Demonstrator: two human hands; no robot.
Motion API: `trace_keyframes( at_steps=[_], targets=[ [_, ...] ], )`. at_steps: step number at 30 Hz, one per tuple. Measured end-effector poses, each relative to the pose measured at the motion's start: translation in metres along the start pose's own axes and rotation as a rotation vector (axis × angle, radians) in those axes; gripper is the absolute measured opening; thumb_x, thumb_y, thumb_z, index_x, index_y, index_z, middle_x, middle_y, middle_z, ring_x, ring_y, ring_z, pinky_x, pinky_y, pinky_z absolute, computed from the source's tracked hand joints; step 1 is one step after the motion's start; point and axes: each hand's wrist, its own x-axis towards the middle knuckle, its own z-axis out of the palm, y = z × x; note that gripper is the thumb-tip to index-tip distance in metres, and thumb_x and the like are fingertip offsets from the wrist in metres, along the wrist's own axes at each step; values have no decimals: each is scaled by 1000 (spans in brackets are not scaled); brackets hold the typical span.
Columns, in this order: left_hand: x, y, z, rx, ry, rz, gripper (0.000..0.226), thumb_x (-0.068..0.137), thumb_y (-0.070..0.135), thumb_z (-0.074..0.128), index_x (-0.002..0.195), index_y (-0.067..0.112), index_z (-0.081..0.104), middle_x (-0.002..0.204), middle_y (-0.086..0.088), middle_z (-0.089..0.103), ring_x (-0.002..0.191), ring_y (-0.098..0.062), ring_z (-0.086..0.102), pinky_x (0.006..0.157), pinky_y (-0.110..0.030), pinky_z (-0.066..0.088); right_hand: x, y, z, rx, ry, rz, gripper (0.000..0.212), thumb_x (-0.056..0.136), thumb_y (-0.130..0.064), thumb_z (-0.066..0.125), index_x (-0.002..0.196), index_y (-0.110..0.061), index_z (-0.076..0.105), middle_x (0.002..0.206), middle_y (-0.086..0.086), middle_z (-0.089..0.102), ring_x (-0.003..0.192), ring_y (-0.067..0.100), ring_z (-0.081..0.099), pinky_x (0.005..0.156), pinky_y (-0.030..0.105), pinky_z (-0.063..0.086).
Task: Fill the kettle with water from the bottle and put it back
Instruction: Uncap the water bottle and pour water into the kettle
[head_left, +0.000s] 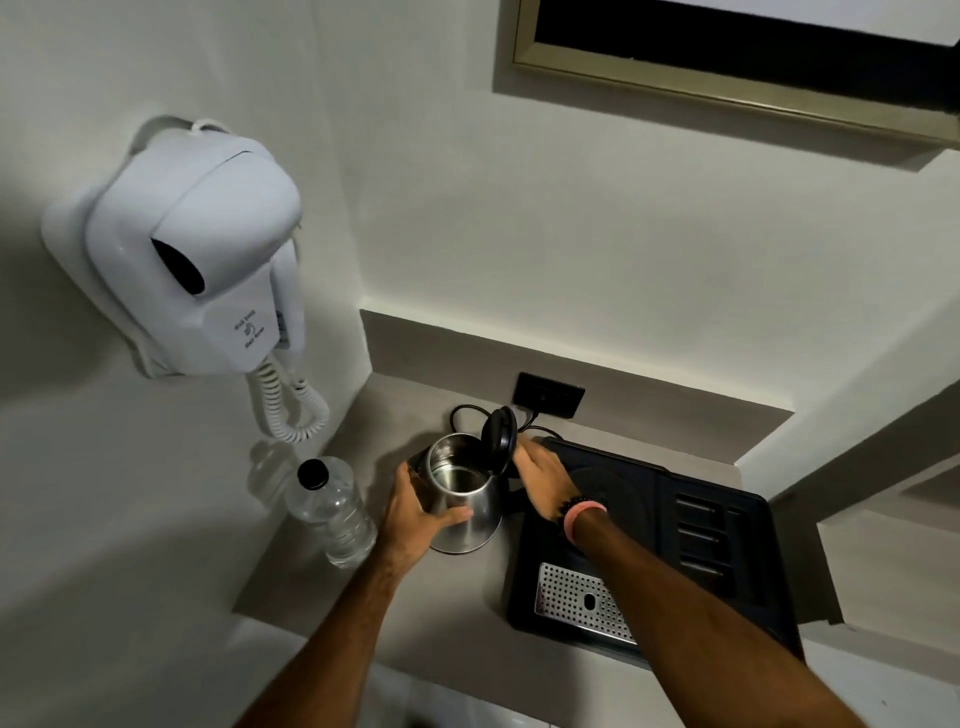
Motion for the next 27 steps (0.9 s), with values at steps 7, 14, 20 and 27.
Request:
trace_keyframes(
  at_steps=[7, 14, 20, 27],
  targets=[
    [-7, 0, -3, 65, -4, 7, 121, 51, 24, 98, 150, 20, 29, 141, -6, 56, 129, -25, 53, 106, -52, 45, 4, 5, 7, -42, -28, 0, 50, 102, -50, 30, 128, -22, 62, 131, 12, 64, 125, 29, 55, 108, 46, 41],
    [-57, 46, -20, 579, 294, 336, 61, 86, 36, 76, 136, 6, 56, 127, -16, 66, 115, -29, 64, 96, -27, 45, 1, 1, 1, -152, -56, 22, 65, 97, -60, 22, 148, -29, 46, 149, 13, 51, 140, 34, 43, 116, 52, 33],
    [-79, 62, -67, 488, 734, 571, 21, 95, 20, 63, 109, 5, 68, 104, -12, 69, 99, -26, 60, 90, -22, 39, 1, -2, -4, -249, -84, 23, 57, 105, -55, 23, 154, -31, 39, 155, 14, 47, 144, 34, 39, 118, 56, 31],
    [-69, 54, -96, 489, 564, 376, 42, 92, 7, 67, 132, -4, 58, 122, -21, 66, 116, -40, 57, 100, -37, 37, -3, -6, -5, -264, -98, 33, 61, 103, -62, 19, 153, -34, 39, 156, 14, 47, 144, 36, 41, 117, 59, 32]
  ],
)
